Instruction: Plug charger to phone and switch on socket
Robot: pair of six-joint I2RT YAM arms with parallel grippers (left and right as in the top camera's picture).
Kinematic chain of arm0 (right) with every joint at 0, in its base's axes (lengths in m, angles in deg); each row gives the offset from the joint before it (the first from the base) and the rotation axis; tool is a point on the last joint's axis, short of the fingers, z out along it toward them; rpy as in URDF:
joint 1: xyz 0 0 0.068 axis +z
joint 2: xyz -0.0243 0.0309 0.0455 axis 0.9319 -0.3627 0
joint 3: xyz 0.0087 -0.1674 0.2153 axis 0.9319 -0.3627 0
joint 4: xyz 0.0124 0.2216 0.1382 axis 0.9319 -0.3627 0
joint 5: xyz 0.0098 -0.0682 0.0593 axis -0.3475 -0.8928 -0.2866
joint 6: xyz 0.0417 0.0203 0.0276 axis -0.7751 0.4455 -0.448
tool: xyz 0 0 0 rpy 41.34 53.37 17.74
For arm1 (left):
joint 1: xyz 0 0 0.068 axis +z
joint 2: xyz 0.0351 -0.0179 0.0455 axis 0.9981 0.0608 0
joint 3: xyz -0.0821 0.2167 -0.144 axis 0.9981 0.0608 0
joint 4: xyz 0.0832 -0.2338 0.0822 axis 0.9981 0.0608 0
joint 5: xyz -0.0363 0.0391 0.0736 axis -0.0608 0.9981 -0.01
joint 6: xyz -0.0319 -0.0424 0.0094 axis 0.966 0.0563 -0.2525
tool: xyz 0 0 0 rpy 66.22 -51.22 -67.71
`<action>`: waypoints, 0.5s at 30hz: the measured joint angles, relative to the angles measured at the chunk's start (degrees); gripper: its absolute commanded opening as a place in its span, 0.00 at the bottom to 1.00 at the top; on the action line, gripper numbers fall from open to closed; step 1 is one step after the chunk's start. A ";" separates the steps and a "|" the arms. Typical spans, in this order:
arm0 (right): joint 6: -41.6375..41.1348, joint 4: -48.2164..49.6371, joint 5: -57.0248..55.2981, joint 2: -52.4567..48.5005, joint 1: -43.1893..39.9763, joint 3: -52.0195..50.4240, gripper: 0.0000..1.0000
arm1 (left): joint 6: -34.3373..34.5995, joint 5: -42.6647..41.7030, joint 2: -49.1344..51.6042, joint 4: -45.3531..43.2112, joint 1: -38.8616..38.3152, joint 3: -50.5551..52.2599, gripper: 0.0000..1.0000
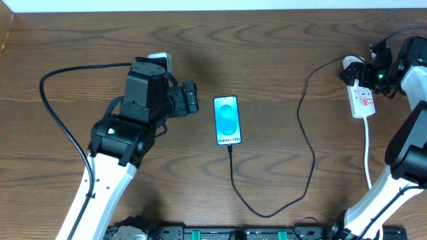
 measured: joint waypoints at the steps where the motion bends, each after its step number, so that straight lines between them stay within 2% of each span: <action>1: 0.00 -0.02 -0.17 0.00 0.04 0.00 0.99 | 0.00 0.00 0.00 -0.02 0.00 -0.02 0.93; 15: 0.02 -2.86 -1.29 0.02 0.11 0.66 0.99 | 0.00 0.00 0.00 0.00 0.00 0.00 0.93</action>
